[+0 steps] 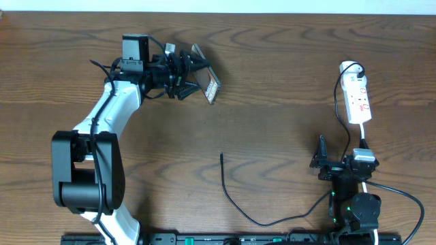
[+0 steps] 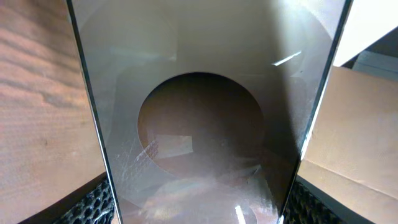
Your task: Plug charger to phone and switch on socket
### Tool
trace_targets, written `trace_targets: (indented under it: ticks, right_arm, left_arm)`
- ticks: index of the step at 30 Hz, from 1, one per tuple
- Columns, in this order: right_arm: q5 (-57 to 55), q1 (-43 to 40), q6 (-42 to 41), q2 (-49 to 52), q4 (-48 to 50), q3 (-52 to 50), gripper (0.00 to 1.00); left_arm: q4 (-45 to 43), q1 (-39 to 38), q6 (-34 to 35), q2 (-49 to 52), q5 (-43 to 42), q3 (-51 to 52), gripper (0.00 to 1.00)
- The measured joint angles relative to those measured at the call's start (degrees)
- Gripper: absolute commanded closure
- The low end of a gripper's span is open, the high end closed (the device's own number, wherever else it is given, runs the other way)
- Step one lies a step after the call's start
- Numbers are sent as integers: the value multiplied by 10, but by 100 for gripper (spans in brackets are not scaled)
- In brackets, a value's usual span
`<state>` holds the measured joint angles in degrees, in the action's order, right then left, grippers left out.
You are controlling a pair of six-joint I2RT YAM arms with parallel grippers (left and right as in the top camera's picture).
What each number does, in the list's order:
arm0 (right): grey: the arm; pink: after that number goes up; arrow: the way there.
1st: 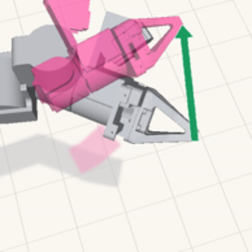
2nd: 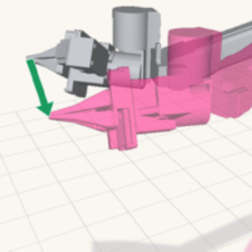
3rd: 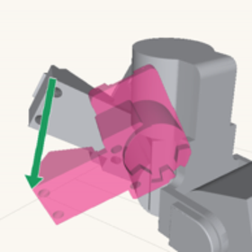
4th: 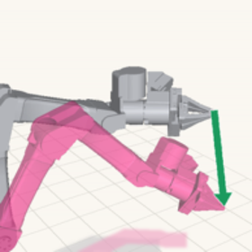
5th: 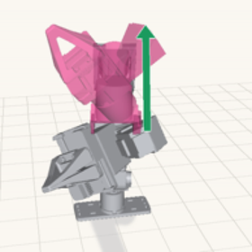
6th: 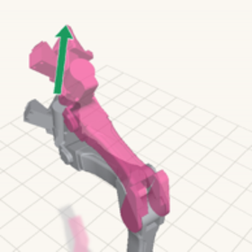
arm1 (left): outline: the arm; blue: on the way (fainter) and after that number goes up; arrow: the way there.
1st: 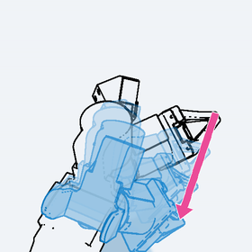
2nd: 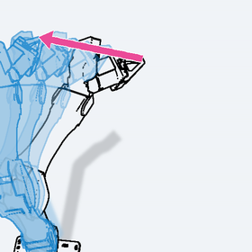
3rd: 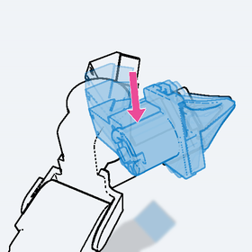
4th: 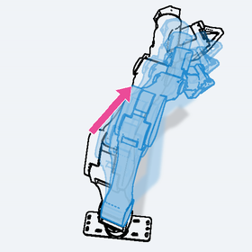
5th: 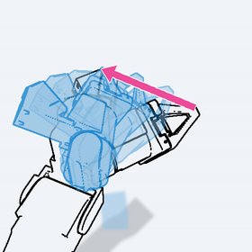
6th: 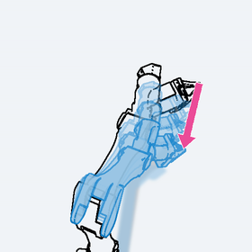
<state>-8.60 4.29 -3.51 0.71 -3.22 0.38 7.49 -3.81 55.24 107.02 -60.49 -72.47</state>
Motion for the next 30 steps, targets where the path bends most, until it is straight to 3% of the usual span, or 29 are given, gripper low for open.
trace_targets:
  ticks: [12, 21, 25, 30]
  right_arm:
    - [5, 0, -6, 0, 10, 0, 1]
    - [158, 0, -115, 16, 58, 6, 1]
    - [225, 0, -141, 99, 36, 64, 1]
    - [303, 0, -135, 274, -29, 218, 1]
  left_arm:
    - [-104, 0, 80, -1, 23, 0, 93]
    - [-116, 0, 144, -1, 44, 0, 93]
    - [-133, 0, 163, -1, 52, 0, 92]
    - [-134, -2, 170, -1, 55, 0, 93]
